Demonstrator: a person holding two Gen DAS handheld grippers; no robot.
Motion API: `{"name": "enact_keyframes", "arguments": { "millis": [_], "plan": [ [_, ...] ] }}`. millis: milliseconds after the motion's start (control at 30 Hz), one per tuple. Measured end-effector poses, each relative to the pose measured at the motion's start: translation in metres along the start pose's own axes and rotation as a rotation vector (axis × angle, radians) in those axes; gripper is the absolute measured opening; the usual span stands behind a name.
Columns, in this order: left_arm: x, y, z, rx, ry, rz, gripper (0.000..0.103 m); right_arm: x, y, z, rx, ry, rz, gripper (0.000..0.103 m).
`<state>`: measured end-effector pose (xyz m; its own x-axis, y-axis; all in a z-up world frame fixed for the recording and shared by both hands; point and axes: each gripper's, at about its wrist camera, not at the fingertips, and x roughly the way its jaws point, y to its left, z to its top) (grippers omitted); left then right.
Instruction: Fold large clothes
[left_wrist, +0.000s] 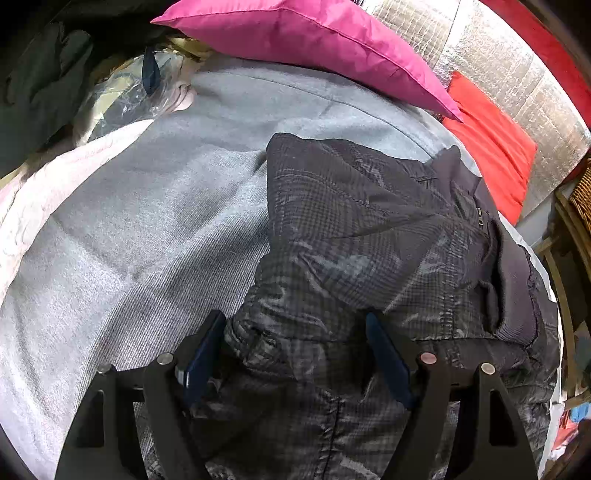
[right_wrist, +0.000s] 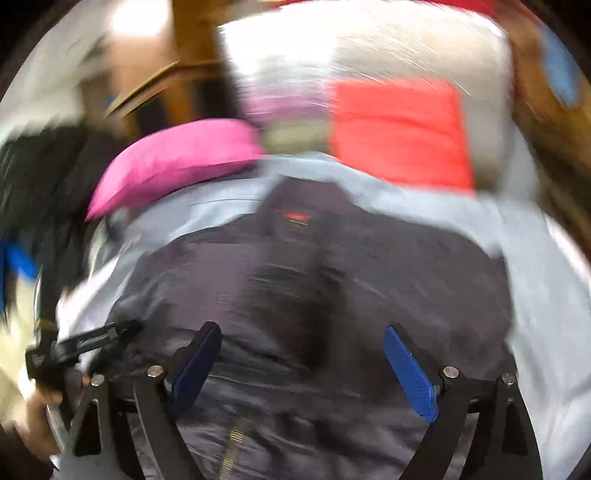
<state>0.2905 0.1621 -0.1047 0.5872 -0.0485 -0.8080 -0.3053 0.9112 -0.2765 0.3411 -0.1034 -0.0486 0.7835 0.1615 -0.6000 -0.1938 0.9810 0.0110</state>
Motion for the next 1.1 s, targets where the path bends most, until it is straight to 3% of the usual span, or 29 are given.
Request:
{"name": "enact_keyframes", "arguments": {
  "millis": [100,200,233,267,300,333,367,600,700,733,767,800,833,867,967,1033,1100],
  "plan": [
    [-0.001,0.002,0.000,-0.005,0.002,-0.011,0.078,0.027,0.046,0.014,-0.061,0.062,0.015,0.092],
    [-0.001,0.003,0.000,-0.007,0.003,-0.017,0.078,0.065,0.085,0.010,-0.178,0.143,-0.057,0.089],
    [-0.001,0.003,0.000,-0.004,0.002,-0.017,0.078,0.079,0.089,0.006,-0.216,0.173,-0.109,0.084],
    [-0.001,0.003,0.000,-0.001,0.002,-0.018,0.078,0.084,0.086,0.001,-0.223,0.188,-0.140,0.065],
    [-0.001,0.003,0.000,0.000,0.002,-0.019,0.078,0.088,0.079,0.000,-0.197,0.197,-0.160,0.056],
    [-0.001,0.003,0.000,0.001,0.002,-0.018,0.079,0.084,0.066,0.001,-0.146,0.188,-0.151,0.037],
    [0.000,0.003,0.000,0.001,0.002,-0.020,0.079,0.079,0.057,0.004,-0.110,0.179,-0.165,0.003],
    [0.001,0.003,-0.001,0.005,0.002,-0.018,0.080,0.039,-0.082,0.011,0.345,0.131,-0.189,0.003],
    [0.003,0.001,-0.002,0.016,-0.010,-0.006,0.081,0.020,-0.126,-0.004,0.494,0.081,-0.133,0.008],
    [0.003,0.001,-0.003,0.017,-0.013,-0.004,0.081,0.016,-0.117,-0.004,0.452,0.072,-0.131,0.008],
    [0.003,0.001,-0.003,0.016,-0.016,-0.005,0.081,0.017,-0.103,0.000,0.393,0.071,-0.139,0.019],
    [0.003,0.001,-0.003,0.016,-0.018,-0.006,0.081,0.018,-0.078,0.005,0.282,0.072,-0.143,0.034],
    [0.003,0.001,-0.003,0.017,-0.018,-0.008,0.081,0.022,-0.057,0.009,0.213,0.077,-0.131,0.083],
    [0.003,0.002,-0.003,0.019,-0.017,-0.009,0.081,0.024,-0.045,0.013,0.184,0.082,-0.115,0.103],
    [0.003,0.003,-0.003,0.023,-0.016,-0.016,0.081,0.033,0.016,0.024,0.094,0.070,-0.038,0.103],
    [0.003,0.004,-0.004,0.026,-0.019,-0.020,0.081,0.046,0.050,0.028,0.031,0.086,-0.052,0.103],
    [0.002,0.005,-0.004,0.026,-0.023,-0.024,0.081,0.069,0.071,0.029,-0.026,0.157,-0.088,0.103]
  ]
}}
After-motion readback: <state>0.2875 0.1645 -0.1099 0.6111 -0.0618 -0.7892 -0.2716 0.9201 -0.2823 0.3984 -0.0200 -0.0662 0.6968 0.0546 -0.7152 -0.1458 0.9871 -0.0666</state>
